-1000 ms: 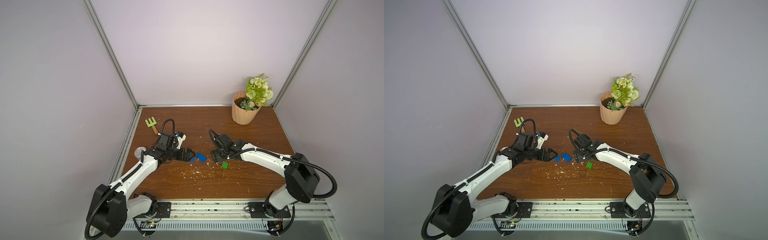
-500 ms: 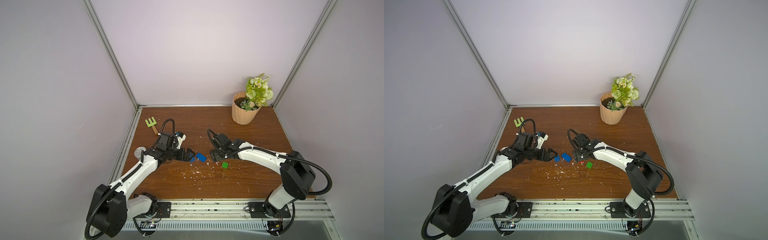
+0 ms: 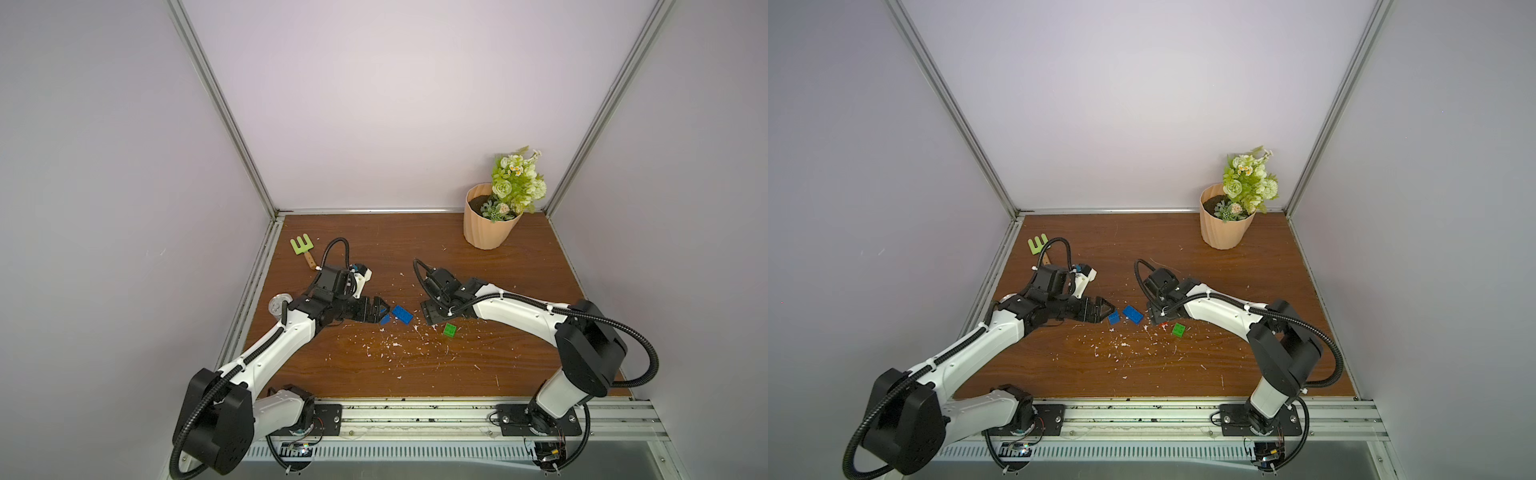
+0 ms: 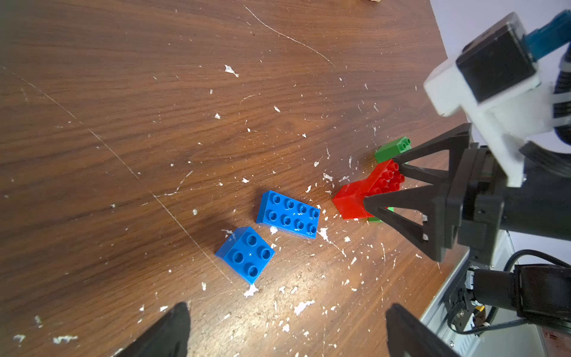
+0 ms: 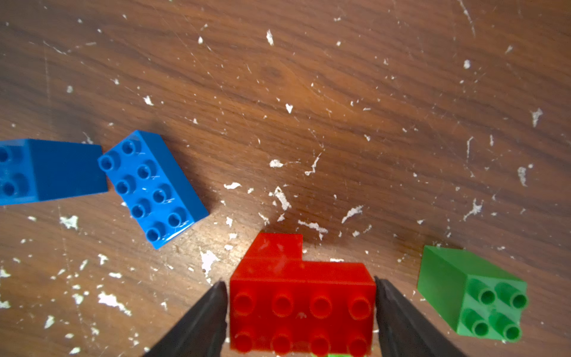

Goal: Assemble a giraffe with lego
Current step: Assemble the lego brick with the lego brick.

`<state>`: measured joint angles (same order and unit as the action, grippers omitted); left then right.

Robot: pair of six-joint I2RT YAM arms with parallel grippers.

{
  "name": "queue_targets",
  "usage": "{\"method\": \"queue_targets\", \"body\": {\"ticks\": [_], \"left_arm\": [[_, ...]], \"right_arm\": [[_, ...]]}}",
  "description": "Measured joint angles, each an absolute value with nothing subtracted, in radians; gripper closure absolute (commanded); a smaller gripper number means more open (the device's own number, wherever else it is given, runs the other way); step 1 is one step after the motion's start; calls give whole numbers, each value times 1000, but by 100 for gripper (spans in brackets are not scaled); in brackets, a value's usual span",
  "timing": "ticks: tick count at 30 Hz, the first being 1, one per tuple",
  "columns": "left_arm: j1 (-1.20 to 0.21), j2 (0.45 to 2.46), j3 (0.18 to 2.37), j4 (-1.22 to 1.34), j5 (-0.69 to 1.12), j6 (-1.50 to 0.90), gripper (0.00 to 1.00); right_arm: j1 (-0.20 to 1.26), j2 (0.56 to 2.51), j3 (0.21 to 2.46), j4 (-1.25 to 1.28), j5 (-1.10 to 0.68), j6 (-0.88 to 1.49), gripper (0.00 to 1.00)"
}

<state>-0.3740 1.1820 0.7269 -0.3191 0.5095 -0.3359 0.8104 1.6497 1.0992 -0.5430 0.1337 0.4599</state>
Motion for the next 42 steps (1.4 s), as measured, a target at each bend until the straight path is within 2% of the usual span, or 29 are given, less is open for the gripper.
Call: {"method": "queue_targets", "body": {"ticks": [10, 21, 42], "left_arm": [[-374, 1182, 727, -319, 510, -336, 1], [-374, 1183, 727, -319, 511, -336, 0], [-374, 1202, 727, -319, 514, -336, 1]], "right_arm": [[810, 1650, 1099, -543, 137, 459, 33], [802, 1650, 1115, -577, 172, 461, 34], [666, 1571, 1080, -599, 176, 441, 35]]}}
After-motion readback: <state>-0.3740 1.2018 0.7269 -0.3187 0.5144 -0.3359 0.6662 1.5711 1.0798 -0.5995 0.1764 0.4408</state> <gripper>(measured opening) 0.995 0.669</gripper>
